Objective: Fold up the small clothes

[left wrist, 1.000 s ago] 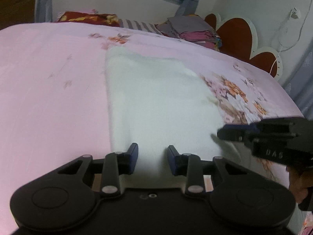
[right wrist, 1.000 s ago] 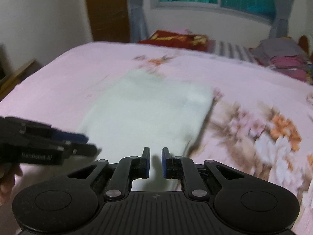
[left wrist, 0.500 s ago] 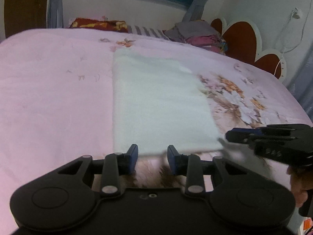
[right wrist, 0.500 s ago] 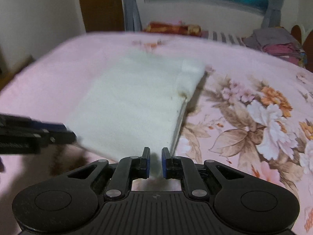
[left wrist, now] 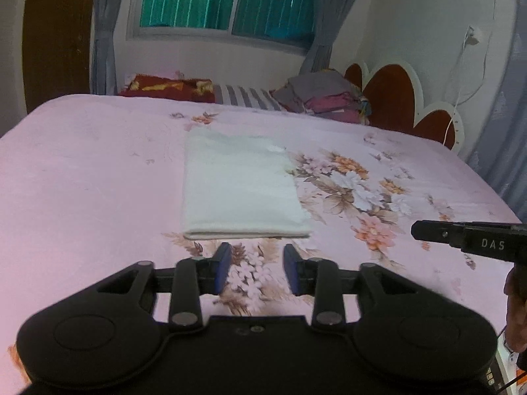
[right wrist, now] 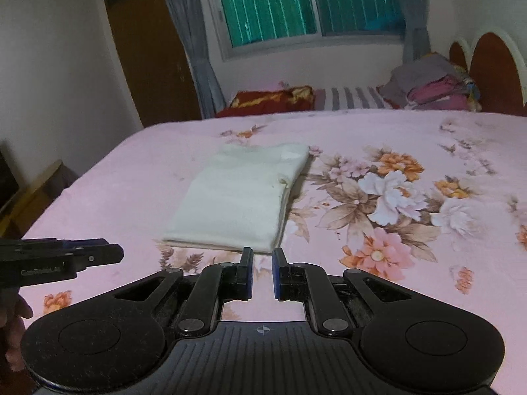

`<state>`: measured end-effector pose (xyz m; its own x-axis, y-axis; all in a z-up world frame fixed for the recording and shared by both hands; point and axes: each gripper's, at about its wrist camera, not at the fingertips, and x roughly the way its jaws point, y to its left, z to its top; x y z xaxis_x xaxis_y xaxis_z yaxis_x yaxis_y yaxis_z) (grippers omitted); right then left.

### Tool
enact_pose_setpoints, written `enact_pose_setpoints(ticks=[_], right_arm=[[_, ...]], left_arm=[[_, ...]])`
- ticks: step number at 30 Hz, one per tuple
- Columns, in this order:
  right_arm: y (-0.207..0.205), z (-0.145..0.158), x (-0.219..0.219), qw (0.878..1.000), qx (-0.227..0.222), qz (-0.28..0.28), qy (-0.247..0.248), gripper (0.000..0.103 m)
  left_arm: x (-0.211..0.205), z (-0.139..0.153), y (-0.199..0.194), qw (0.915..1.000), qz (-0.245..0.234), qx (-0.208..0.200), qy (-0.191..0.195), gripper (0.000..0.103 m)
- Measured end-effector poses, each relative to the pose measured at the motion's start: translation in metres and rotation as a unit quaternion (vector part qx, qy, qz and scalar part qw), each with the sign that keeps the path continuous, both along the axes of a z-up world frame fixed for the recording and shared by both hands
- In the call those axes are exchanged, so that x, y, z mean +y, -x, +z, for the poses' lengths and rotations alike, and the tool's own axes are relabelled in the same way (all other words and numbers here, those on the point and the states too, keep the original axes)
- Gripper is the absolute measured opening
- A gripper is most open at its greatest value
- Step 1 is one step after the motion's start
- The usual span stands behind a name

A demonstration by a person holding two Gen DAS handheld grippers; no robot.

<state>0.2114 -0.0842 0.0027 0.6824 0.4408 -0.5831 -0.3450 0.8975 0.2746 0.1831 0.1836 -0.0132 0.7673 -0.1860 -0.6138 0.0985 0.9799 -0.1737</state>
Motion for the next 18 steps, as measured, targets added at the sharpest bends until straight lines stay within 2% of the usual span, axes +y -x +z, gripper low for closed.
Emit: enact_pose_setpoints(ticks=[1, 2, 3, 4, 5, 7, 8, 9, 14, 18], right_arm=[[0.008, 0.005, -0.001, 1.000, 0.000, 0.001, -0.003, 0.010], [0.016, 0.009, -0.003, 1.000, -0.003, 0.000, -0.005, 0.010], [0.023, 0.012, -0.003, 1.000, -0.005, -0.002, -0.005, 0.010], [0.031, 0.016, -0.004, 1.000, -0.007, -0.008, -0.004, 0.011], [0.039, 0.018, -0.005, 1.000, -0.006, -0.019, -0.001, 0.034], [0.052, 0.021, -0.007, 0.998, -0.006, -0.055, 0.011, 0.098], [0.063, 0.022, -0.011, 0.997, -0.029, -0.068, 0.008, 0.103], [0.069, 0.022, -0.012, 0.997, -0.036, -0.067, 0.011, 0.103], [0.098, 0.027, -0.015, 0.997, -0.040, -0.066, 0.013, 0.103], [0.125, 0.037, -0.013, 0.996, -0.061, -0.064, 0.024, 0.103]], left_arm=[[-0.001, 0.004, 0.010, 1.0000, 0.003, -0.005, 0.003, 0.042], [-0.003, 0.008, 0.018, 0.9999, 0.006, -0.010, 0.003, 0.065], [-0.006, 0.011, 0.027, 0.9997, 0.015, -0.019, 0.001, 0.103], [-0.008, 0.015, 0.038, 0.9989, 0.030, -0.035, -0.004, 0.099], [-0.012, 0.018, 0.048, 0.9979, 0.040, -0.051, -0.009, 0.102], [-0.017, 0.021, 0.059, 0.9977, 0.042, -0.049, -0.021, 0.103], [-0.020, 0.022, 0.063, 0.9977, 0.044, -0.041, -0.030, 0.103], [-0.023, 0.023, 0.068, 0.9976, 0.046, -0.036, -0.037, 0.103], [-0.038, 0.029, 0.092, 0.9951, 0.046, -0.054, -0.069, 0.103], [-0.046, 0.036, 0.110, 0.9948, 0.041, -0.072, -0.059, 0.103]])
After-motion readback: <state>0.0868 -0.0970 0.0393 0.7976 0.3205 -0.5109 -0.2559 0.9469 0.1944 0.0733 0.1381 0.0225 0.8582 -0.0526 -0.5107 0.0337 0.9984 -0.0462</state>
